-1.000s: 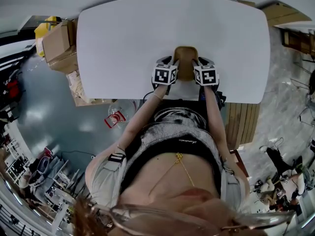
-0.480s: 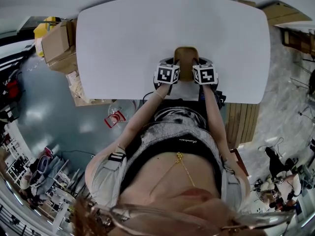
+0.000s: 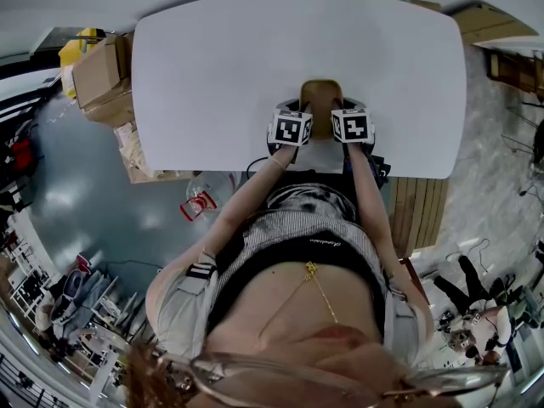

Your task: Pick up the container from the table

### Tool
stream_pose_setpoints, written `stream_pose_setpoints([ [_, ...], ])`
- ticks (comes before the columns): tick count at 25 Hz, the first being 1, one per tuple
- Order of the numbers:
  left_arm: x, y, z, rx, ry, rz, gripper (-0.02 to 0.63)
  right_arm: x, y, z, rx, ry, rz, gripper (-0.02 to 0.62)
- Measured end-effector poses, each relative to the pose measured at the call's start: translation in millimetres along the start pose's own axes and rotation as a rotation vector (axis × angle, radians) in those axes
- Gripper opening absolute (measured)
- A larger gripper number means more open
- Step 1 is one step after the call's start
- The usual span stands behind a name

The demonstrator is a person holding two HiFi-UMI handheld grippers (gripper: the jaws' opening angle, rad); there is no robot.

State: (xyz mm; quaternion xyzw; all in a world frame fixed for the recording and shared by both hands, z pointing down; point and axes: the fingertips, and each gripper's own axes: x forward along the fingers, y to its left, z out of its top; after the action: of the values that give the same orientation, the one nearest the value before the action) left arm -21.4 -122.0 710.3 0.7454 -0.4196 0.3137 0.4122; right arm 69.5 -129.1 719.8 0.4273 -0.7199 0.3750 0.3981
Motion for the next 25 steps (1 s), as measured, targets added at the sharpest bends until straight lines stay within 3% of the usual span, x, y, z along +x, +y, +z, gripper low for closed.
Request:
stream_pose_setpoints([
  [25, 4.1, 7.3, -5.5, -0.001, -0.031, 0.005, 0.080, 5.0, 2.3, 0.6, 0.016, -0.027, 0.014, 0.060],
])
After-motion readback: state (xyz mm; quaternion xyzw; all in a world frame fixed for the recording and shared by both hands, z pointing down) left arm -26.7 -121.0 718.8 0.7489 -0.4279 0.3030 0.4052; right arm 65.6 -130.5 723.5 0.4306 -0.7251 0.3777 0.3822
